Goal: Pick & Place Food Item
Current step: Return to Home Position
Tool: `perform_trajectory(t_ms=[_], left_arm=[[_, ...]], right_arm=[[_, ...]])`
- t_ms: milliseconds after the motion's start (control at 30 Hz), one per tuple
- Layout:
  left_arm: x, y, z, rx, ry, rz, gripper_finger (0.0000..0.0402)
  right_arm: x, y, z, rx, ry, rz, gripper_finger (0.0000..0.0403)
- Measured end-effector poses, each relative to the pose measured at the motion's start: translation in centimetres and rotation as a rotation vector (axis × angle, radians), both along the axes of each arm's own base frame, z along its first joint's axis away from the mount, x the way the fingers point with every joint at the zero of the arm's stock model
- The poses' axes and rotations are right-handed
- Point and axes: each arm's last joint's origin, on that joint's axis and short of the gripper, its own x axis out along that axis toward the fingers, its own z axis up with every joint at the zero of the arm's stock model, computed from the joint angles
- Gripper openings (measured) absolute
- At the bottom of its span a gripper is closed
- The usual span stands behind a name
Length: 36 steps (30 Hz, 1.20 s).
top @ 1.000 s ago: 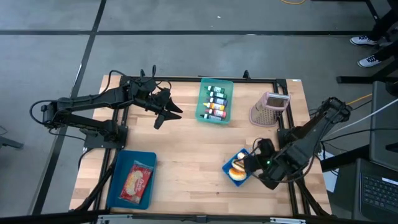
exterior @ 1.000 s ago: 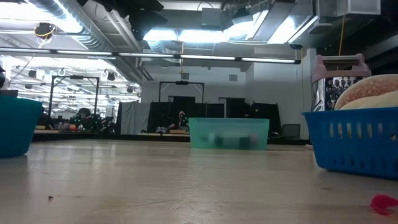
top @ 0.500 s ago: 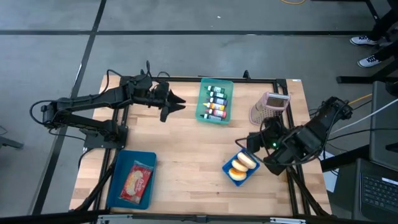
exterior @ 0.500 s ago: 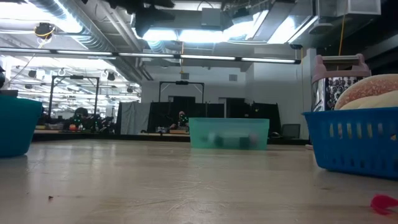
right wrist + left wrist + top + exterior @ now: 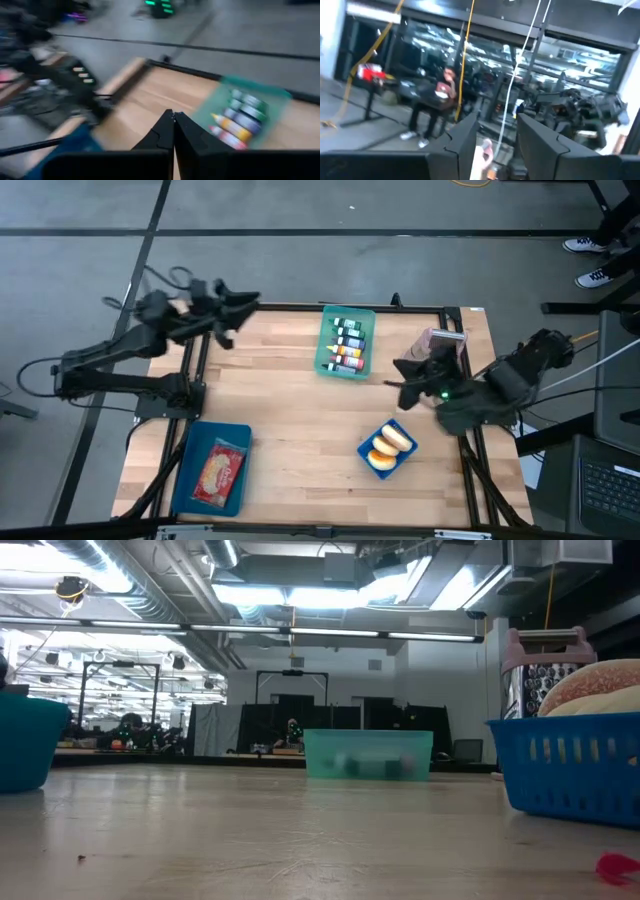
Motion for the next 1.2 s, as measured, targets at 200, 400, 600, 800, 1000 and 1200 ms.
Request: perform_trajectory(t_ms=[200, 400, 600, 800, 1000, 1200], left_arm=[[-4.5, -1.3, 2.2, 0.091, 0.06, 0.078, 0.0104], [-7.2, -2.3, 3.7, 0.082, -0.004, 0.041, 0.008], [-9.4, -2.8, 4.0, 0.037, -0.069, 0.09, 0.0083], [-11.1, -3.4, 3.7, 0.077, -0.054, 0.092, 0.0082], [-11.8, -3.8, 3.7, -0.044, -0.125, -0.028, 0.0086], [-11.7, -4.9, 3.7, 0.11, -0.073, -0.377, 0.0086]], right_arm=[[-2.3, 1.3, 5.4, -0.142, -0.161, 0.342, 0.0001], [-4.9, 1.6, 10.1, -0.299, -0.376, 0.446, 0.0013], [-6.7, 1.2, 10.9, -0.23, -0.441, 0.489, 0.0031], [-5.6, 2.3, 10.0, -0.274, -0.383, 0.49, 0.0033], [-4.6, 3.4, 9.1, -0.296, -0.335, 0.525, 0.0034], [-4.8, 4.2, 8.8, -0.287, -0.333, 0.56, 0.0034]])
